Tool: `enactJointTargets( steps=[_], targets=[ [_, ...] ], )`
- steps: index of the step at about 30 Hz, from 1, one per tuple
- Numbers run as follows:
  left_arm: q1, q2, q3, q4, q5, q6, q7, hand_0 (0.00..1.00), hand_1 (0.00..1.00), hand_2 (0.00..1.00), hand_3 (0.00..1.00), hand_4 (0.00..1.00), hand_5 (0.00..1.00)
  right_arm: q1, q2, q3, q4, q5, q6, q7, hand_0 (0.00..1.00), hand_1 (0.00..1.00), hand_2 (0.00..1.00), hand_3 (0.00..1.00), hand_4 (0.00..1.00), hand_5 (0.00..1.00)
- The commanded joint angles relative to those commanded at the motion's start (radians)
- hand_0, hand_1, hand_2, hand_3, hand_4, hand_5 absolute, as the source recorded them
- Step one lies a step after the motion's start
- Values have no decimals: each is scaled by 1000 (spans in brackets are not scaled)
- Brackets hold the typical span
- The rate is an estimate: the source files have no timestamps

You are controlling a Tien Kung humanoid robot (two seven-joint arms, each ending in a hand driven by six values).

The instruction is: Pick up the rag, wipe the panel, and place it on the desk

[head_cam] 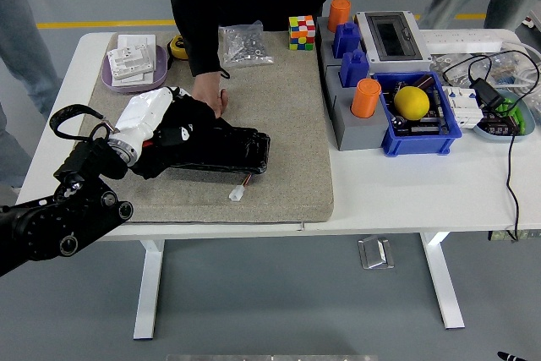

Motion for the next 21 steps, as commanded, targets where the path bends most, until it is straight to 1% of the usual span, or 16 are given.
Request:
enactJointTargets(
  steps=[4, 14, 21],
  targets=[
    [-9, -16, 25, -8, -4, -1, 2, 299, 174, 669, 668, 357, 2, 0, -3, -5, 0, 1, 1, -1, 782, 644, 713, 665, 998, 553],
    [-33, -41, 62, -9, -16, 0, 5, 297, 174, 669, 667, 356, 2, 1, -9, -14, -2, 2, 3, -1, 782, 643, 713, 665, 998, 553],
    [-49, -69, 93, -16, -24, 1, 6, 298, 174, 669, 667, 356, 2, 0, -8, -18, 0, 2, 3, 0, 782, 643, 713, 665, 998, 553]
  ],
)
